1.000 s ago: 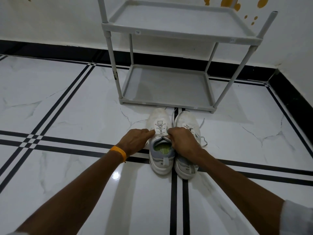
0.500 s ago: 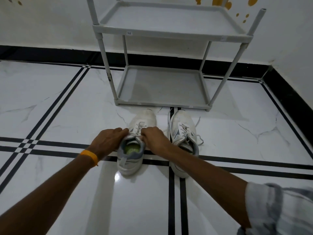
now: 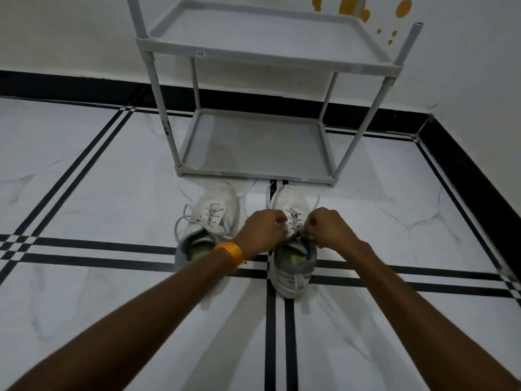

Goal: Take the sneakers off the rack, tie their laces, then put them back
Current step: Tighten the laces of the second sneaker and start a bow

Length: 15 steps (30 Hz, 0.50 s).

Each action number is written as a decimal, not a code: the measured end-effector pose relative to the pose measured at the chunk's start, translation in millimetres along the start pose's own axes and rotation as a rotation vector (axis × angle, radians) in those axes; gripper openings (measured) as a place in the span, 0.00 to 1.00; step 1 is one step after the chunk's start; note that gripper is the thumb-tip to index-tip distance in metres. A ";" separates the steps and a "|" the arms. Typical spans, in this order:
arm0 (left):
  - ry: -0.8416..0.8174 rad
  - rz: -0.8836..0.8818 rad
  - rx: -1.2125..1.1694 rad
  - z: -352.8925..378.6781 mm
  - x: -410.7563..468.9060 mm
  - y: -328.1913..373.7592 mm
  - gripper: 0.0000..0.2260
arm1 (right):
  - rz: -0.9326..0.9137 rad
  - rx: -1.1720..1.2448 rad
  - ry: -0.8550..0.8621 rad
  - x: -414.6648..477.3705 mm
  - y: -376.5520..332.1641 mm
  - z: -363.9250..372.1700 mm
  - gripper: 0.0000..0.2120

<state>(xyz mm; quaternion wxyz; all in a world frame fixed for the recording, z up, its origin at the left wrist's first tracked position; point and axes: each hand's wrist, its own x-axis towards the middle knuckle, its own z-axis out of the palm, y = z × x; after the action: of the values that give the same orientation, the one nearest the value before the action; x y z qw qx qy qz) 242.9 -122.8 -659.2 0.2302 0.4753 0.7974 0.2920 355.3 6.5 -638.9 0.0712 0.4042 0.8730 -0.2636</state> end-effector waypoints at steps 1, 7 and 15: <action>0.005 -0.007 0.020 8.0 2.1 2.1 0.10 | 0.005 0.024 0.008 0.4 2.4 1.2 0.08; 0.077 -0.004 0.214 26.0 5.2 11.0 0.06 | 0.072 0.186 0.008 1.1 16.9 5.8 0.09; 0.049 -0.292 -0.419 11.3 4.2 -2.8 0.08 | 0.286 0.775 0.150 -17.0 18.5 27.5 0.18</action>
<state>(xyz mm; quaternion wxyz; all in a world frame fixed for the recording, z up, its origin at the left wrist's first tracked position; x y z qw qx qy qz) 246.6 -117.4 -669.7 0.3440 0.2901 0.7849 0.4259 378.0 -9.2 -664.0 -0.1140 0.5364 0.6469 -0.5300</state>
